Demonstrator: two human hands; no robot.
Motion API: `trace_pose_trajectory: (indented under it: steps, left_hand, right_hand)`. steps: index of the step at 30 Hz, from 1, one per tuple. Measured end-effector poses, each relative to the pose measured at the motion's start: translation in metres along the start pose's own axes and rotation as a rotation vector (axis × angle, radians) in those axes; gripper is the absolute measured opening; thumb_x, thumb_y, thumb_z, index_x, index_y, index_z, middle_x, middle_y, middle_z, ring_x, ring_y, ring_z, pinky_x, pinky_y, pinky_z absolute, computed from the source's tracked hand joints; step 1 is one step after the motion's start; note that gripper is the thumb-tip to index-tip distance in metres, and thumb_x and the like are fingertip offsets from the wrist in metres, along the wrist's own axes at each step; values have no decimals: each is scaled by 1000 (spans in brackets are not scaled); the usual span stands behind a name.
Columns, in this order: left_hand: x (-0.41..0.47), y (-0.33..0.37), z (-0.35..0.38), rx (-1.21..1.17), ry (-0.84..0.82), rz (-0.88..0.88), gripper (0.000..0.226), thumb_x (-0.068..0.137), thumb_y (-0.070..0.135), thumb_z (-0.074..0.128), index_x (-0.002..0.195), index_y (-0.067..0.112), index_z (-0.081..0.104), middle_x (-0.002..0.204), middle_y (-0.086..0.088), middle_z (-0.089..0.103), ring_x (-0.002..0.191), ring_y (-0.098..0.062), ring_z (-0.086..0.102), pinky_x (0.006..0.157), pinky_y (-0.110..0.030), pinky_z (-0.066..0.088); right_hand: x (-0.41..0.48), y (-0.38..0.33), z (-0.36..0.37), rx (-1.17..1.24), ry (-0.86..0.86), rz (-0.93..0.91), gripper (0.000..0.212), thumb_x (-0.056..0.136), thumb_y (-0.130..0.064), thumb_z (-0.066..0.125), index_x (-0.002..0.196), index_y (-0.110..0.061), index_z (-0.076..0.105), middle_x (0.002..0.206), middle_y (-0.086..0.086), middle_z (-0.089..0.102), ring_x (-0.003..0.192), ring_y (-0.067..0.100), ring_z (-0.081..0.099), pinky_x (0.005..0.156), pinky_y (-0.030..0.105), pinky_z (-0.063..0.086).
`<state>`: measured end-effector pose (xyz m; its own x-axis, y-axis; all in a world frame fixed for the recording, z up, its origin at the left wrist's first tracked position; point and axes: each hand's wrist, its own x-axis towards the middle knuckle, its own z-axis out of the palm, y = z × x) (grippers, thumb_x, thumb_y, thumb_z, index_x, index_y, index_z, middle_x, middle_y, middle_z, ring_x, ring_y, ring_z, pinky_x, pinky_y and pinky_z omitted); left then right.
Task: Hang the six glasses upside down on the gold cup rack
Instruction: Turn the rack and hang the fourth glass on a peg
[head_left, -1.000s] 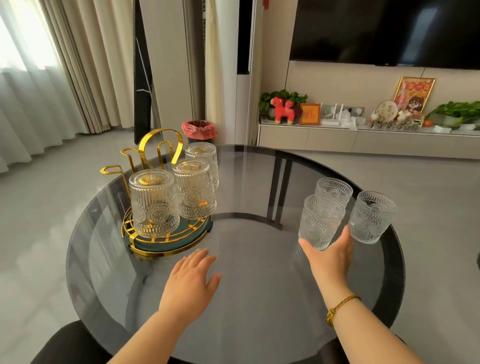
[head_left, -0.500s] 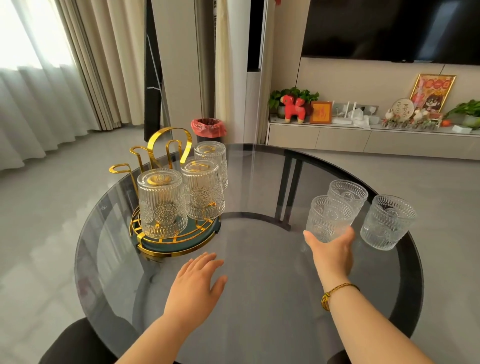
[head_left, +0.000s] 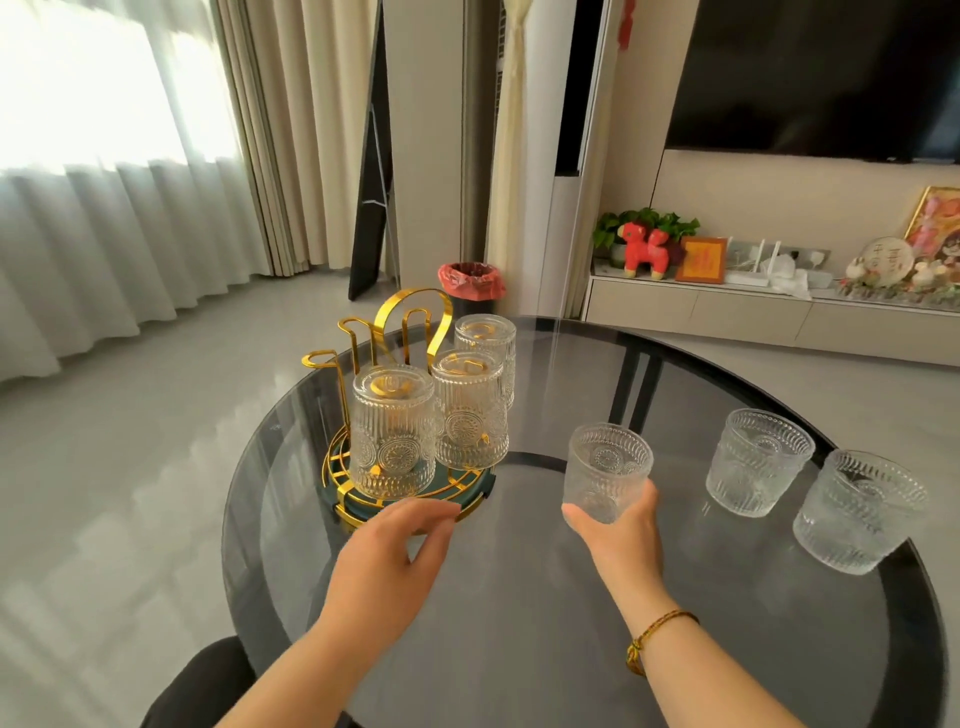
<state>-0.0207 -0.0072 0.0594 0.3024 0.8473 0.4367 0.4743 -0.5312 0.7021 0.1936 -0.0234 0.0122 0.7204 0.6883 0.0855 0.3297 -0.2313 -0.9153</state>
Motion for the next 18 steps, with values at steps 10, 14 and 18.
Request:
trace_pose_trajectory:
  steps: [10,14,18]
  left_hand:
    - [143,66,-93,139,233,42,22,87,16,47,105,13,60,99,-7,65,82,-14,54,80,-24,37]
    - [192,60,-86,518,-219,-106,42,85,18,53,124,7,42,128,-15,52,111,-29,50,94,-36,39]
    - [216,58,-73,705,-535,-154,36,85,16,54,118,3,50,118,-18,60,105,-29,57,84,-29,45]
  right_hand:
    - [14,6,1,-107,-97,-38,75,63,-30,75,123,-18,31,124,7,53,107,29,53,84,38,47]
    - [16,11,1,-138,-83,-57,71,62,-33,75,120,-20,34,121,5,56,104,29,54,79,34,46]
    - [18,14,2,-175,-66,-72,74,61,-35,75,120,-18,35,120,8,57,105,31,54,78,34,45]
